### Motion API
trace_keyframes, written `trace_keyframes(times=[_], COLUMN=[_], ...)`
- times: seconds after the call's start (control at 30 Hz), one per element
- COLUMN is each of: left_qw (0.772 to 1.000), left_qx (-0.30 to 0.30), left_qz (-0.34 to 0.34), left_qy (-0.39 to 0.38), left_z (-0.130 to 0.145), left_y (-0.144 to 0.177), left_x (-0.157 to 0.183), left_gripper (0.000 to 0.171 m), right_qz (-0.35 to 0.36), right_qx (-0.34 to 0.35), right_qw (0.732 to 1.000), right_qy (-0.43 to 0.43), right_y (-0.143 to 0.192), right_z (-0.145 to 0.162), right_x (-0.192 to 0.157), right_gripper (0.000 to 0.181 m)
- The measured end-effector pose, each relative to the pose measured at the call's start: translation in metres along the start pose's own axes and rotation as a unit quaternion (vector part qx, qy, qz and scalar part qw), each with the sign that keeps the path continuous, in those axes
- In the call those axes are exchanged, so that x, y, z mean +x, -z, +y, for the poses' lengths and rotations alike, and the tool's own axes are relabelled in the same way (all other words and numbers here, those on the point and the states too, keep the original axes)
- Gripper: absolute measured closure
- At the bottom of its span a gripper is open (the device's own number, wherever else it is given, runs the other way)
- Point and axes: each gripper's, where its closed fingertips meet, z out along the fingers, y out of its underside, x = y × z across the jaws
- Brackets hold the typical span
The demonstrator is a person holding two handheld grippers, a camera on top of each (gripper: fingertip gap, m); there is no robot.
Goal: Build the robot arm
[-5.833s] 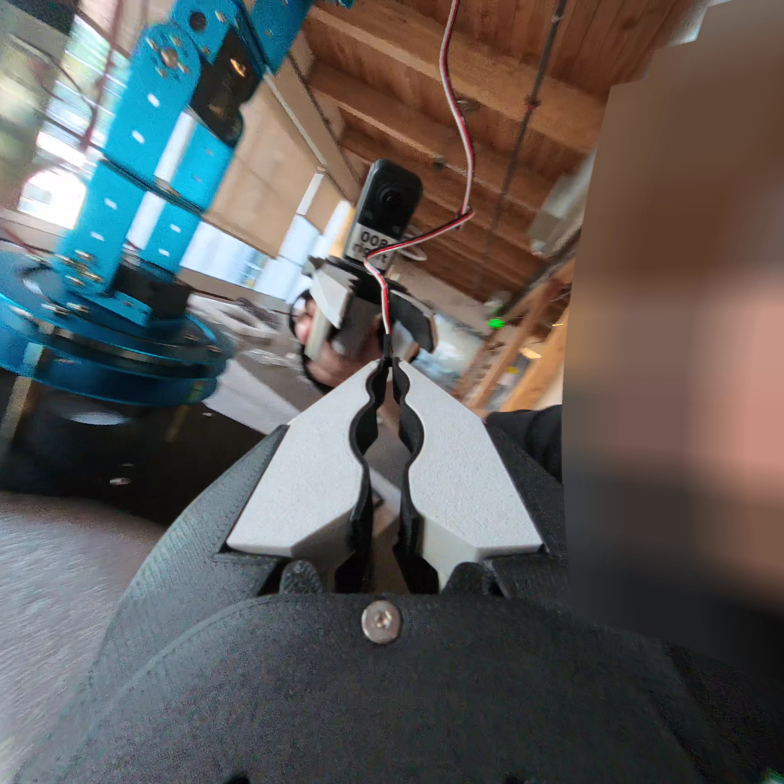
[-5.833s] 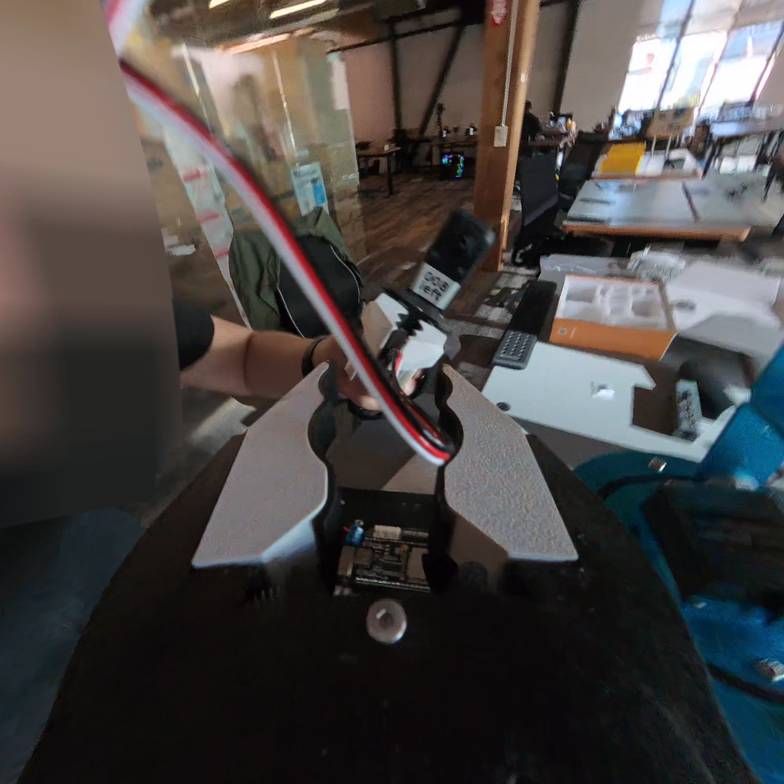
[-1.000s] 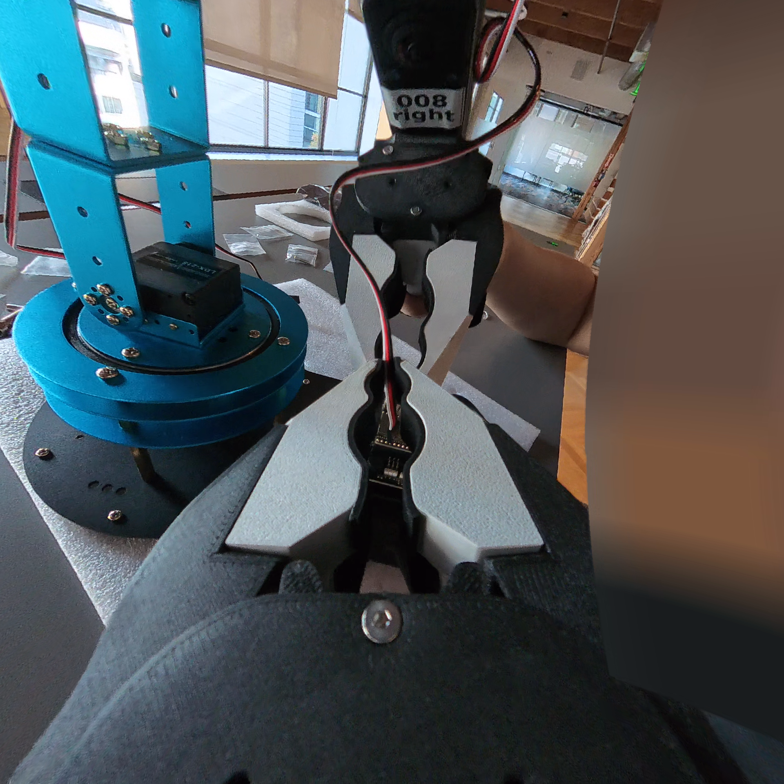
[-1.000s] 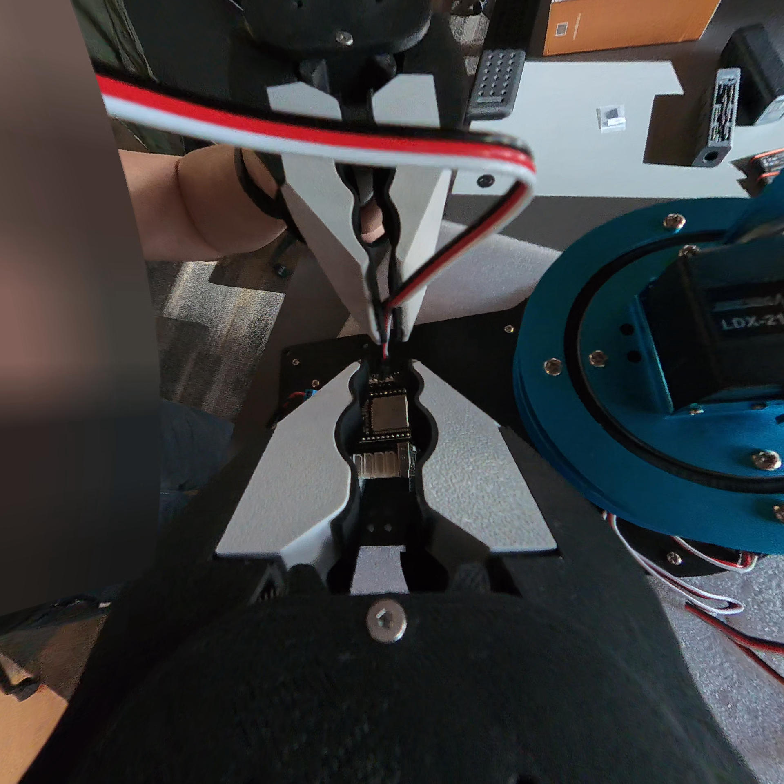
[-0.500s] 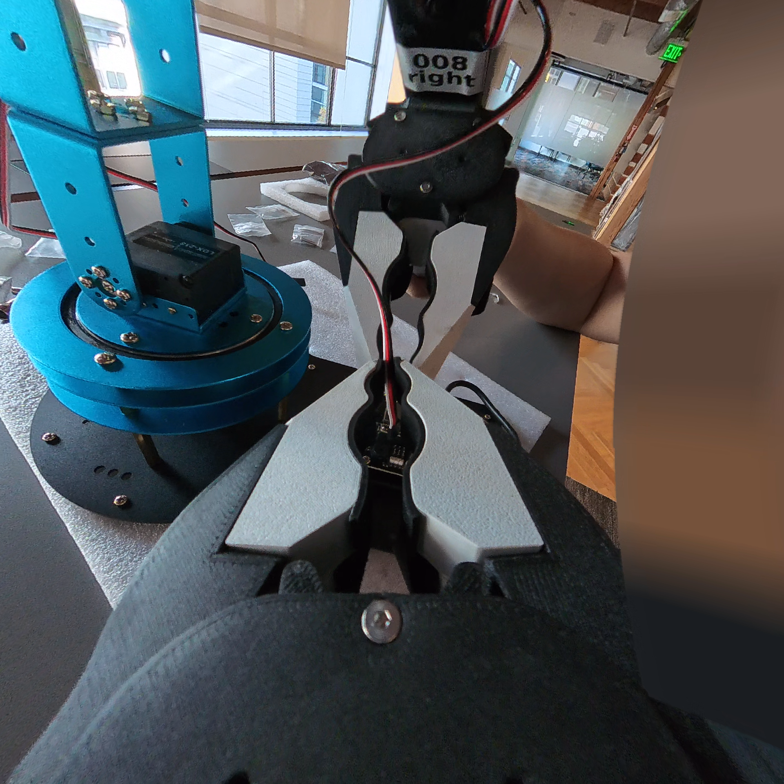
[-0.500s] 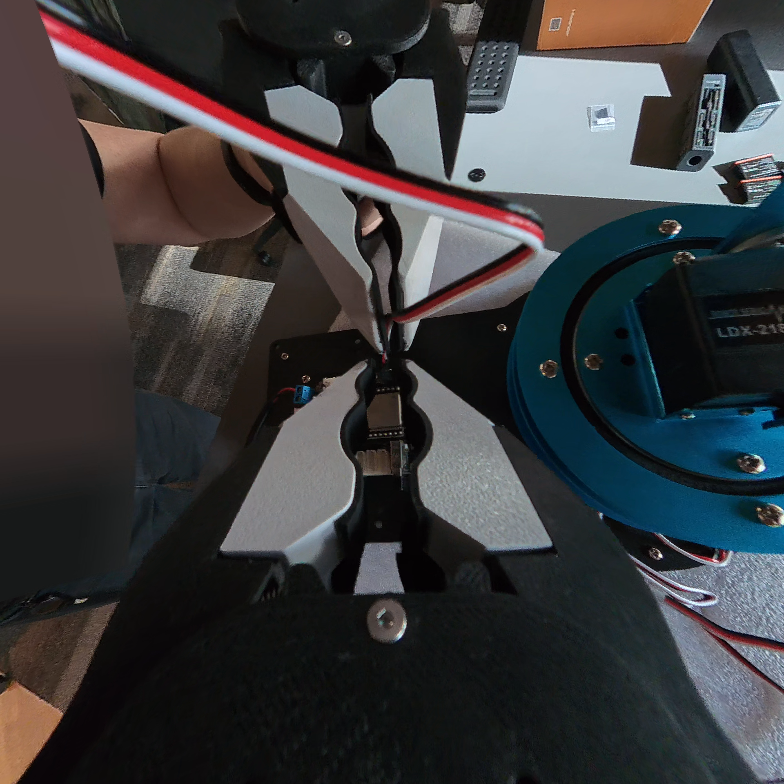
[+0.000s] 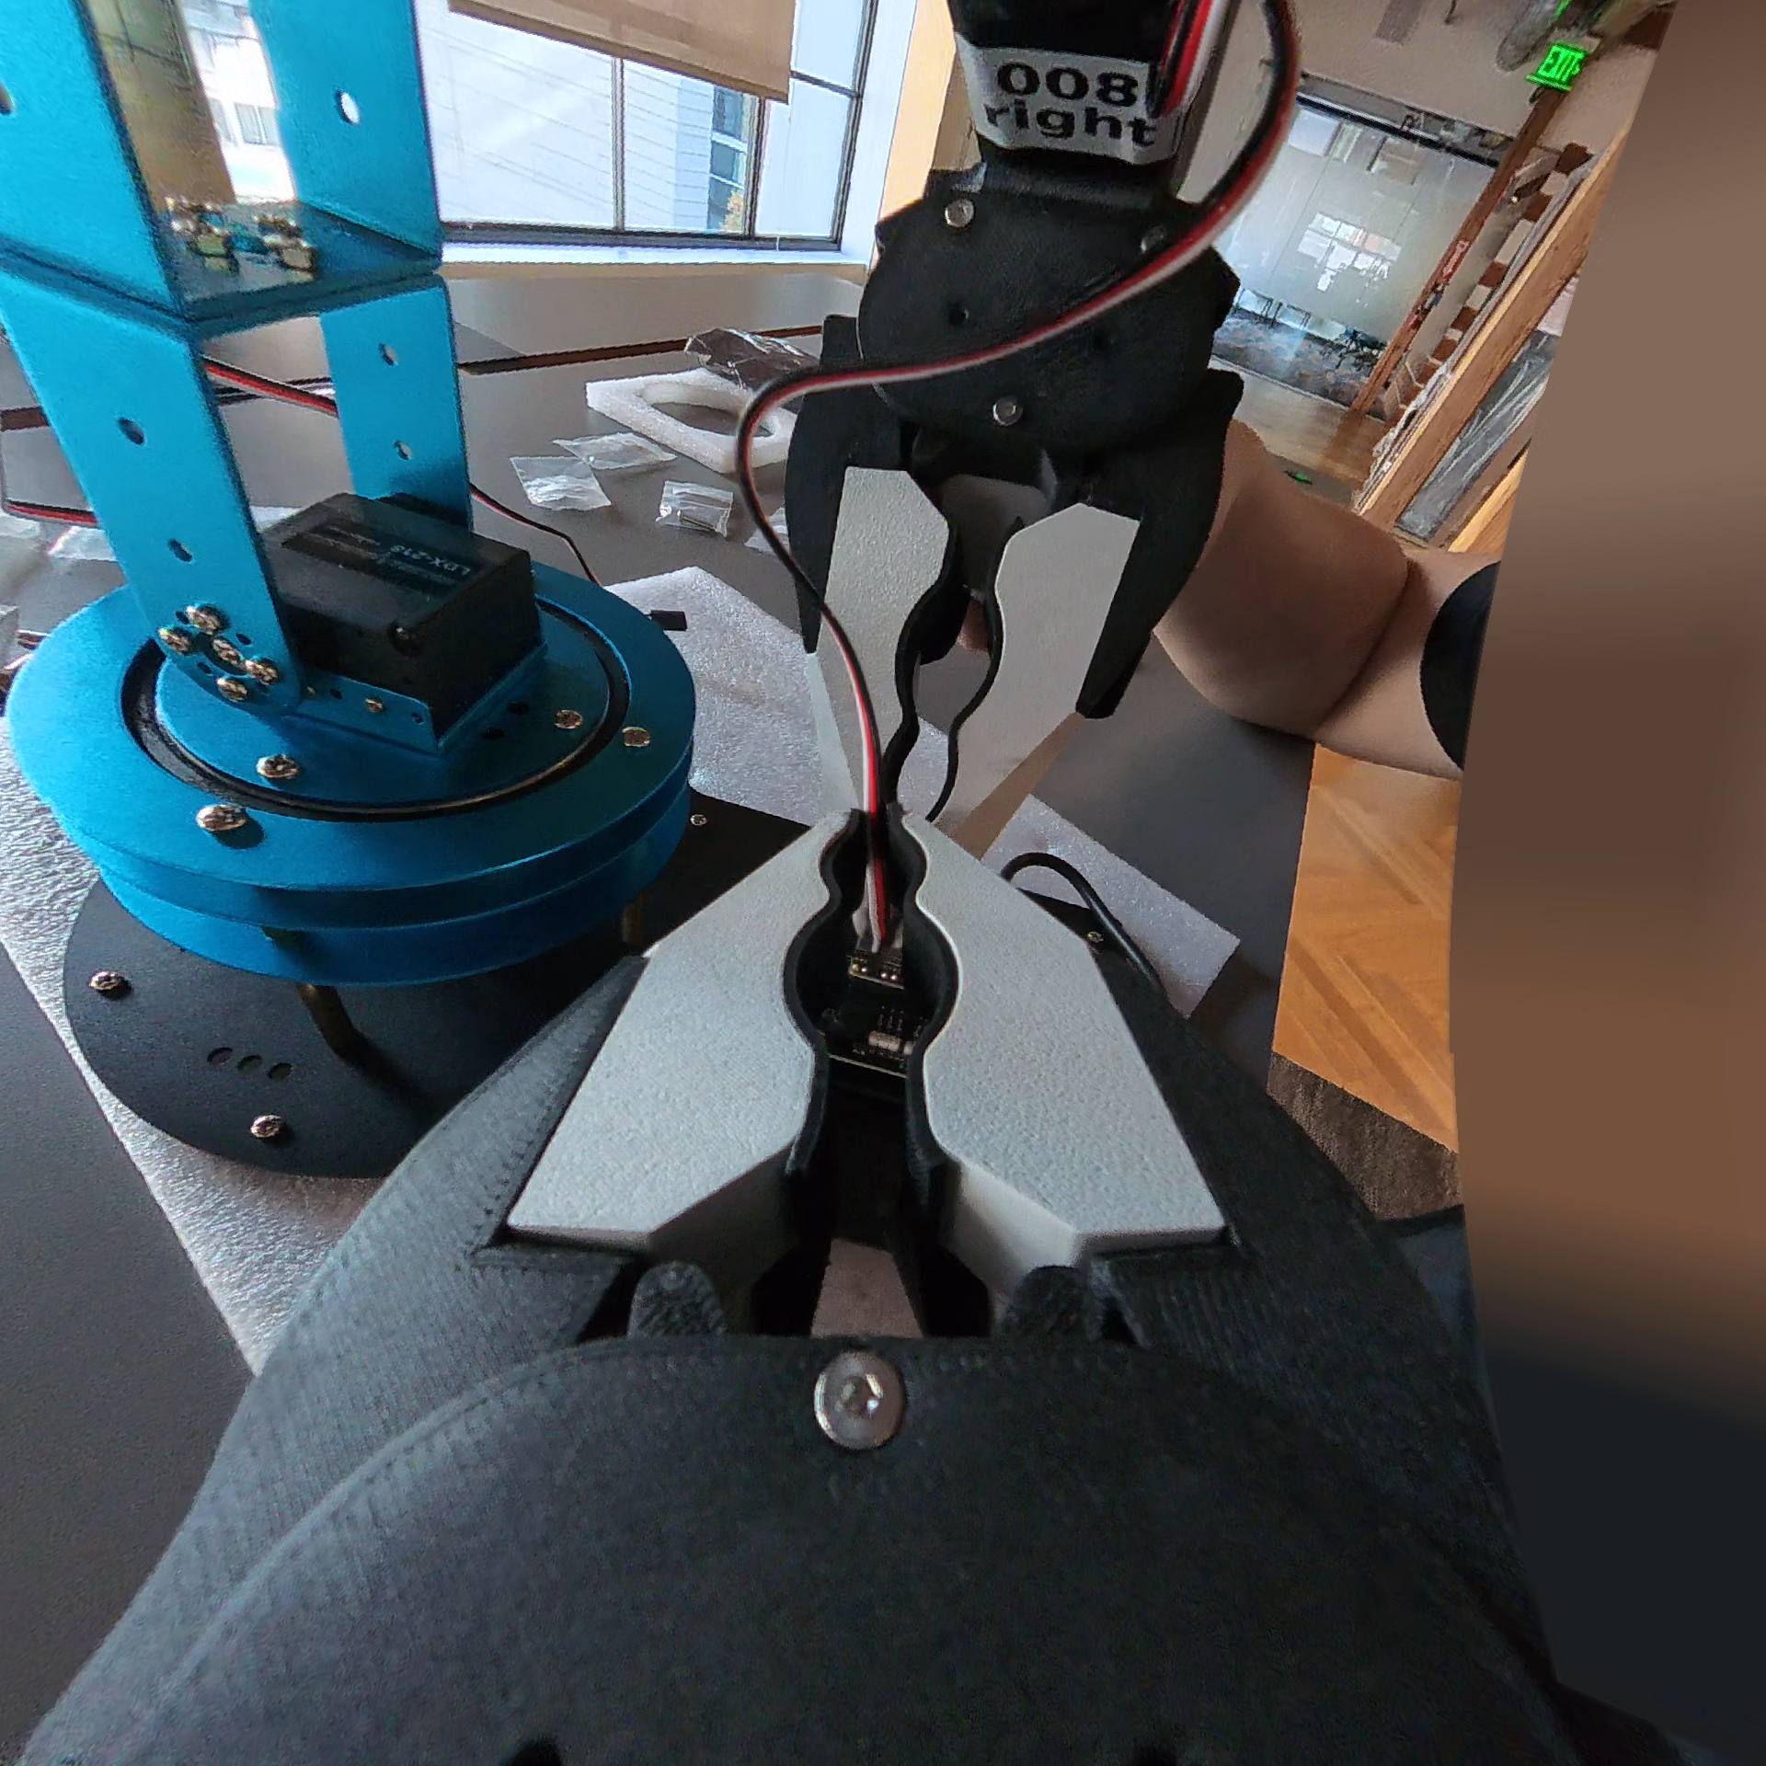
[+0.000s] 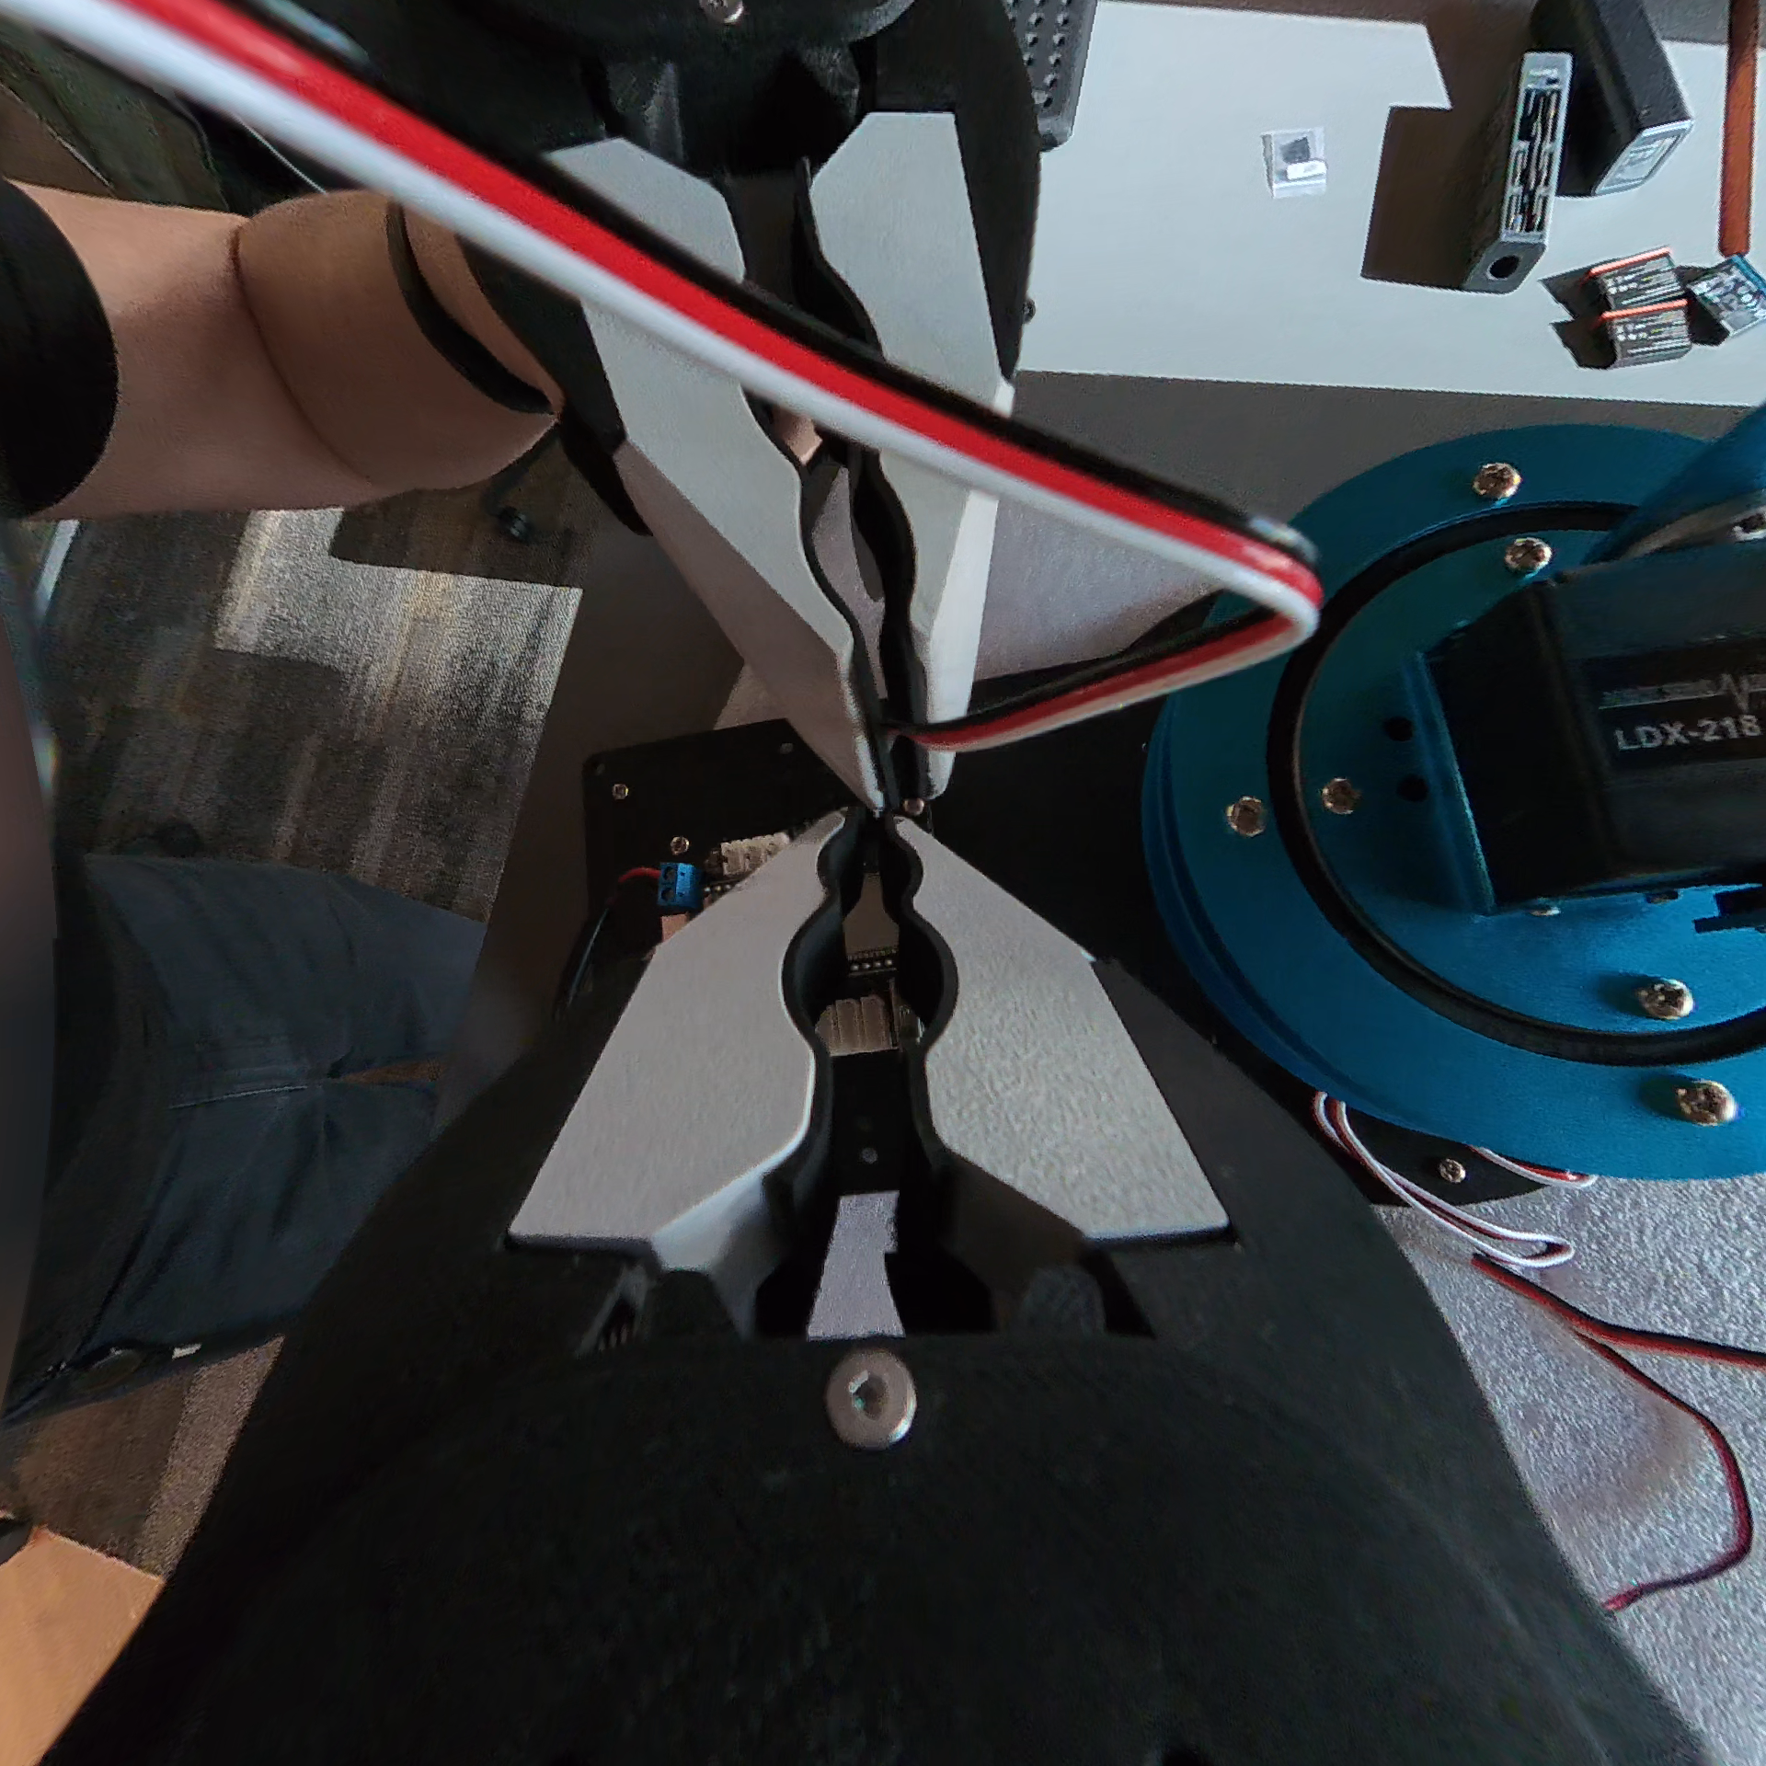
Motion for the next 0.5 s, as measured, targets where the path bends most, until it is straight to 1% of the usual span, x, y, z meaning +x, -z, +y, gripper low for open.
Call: trace_keyframes(times=[0.23,0.27,0.3,0.33,0.37,0.43,0.5], left_qw=[1.0,1.0,1.0,1.0,0.999,0.999,0.999], left_qx=[0.002,0.005,0.009,0.014,0.018,0.02,0.008], left_qz=[0.005,0.01,0.015,0.016,0.014,0.027,0.041], left_qy=[-0.003,0.004,0.013,0.022,0.029,0.028,0.025], left_z=[-0.005,-0.006,-0.007,-0.007,-0.005,0.003,0.013], left_y=[0.001,0.003,0.005,0.009,0.013,0.018,0.018], left_x=[0.005,0.006,0.006,0.004,0.001,0.001,0.004], left_gripper=[0.169,0.167,0.159,0.154,0.155,0.171,0.168], right_qz=[-0.003,-0.01,-0.017,-0.025,-0.036,-0.066,-0.094], right_qx=[0.01,0.016,0.023,0.031,0.041,0.054,0.074], right_qw=[1.0,1.0,1.0,0.999,0.999,0.996,0.993], right_qy=[0.016,0.014,0.011,0.006,0.002,-0.014,-0.018], right_y=[0.0,0.001,0.001,0.002,0.002,0.001,0.001], right_z=[-0.005,-0.006,-0.007,-0.008,-0.008,-0.006,-0.008], right_x=[-0.004,-0.005,-0.006,-0.006,-0.006,-0.007,-0.009], right_gripper=[0.179,0.179,0.179,0.178,0.179,0.179,0.179])
